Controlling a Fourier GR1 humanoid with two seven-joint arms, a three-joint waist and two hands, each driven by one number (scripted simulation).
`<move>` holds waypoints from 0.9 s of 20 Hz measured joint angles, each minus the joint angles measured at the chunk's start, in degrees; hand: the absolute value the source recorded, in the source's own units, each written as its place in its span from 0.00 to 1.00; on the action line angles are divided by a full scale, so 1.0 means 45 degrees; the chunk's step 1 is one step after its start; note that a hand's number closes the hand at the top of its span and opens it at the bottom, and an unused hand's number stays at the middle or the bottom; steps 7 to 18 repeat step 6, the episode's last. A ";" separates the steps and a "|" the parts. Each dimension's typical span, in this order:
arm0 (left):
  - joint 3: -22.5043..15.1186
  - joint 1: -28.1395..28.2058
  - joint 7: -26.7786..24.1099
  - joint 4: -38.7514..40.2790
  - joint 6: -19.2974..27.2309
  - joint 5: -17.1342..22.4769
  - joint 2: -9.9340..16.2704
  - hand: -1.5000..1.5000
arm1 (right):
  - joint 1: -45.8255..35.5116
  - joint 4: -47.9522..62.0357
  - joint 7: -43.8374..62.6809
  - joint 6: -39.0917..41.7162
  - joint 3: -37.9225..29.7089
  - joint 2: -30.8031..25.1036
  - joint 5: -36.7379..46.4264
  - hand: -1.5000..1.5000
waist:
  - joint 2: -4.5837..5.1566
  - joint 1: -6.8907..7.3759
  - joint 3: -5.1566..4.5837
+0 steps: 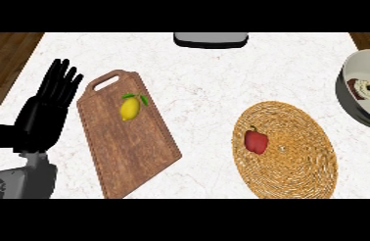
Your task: Pick the cupcake from the placemat and place it in the bowl
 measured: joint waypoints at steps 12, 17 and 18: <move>0.0038 0.0149 -0.0051 0.0036 -0.0075 0.0046 0.0004 0.50 | 0.0989 -0.0042 -0.0181 0.0859 -0.0146 -0.0541 -0.0147 0.00 | -0.0014 -0.0087 0.0034; 0.0038 0.0149 -0.0051 0.0036 -0.0075 0.0046 0.0004 0.50 | 0.0989 -0.0042 -0.0181 0.0859 -0.0146 -0.0541 -0.0147 0.00 | -0.0014 -0.0087 0.0034; 0.0038 0.0149 -0.0051 0.0036 -0.0075 0.0046 0.0004 0.50 | 0.0989 -0.0042 -0.0181 0.0859 -0.0146 -0.0541 -0.0147 0.00 | -0.0014 -0.0087 0.0034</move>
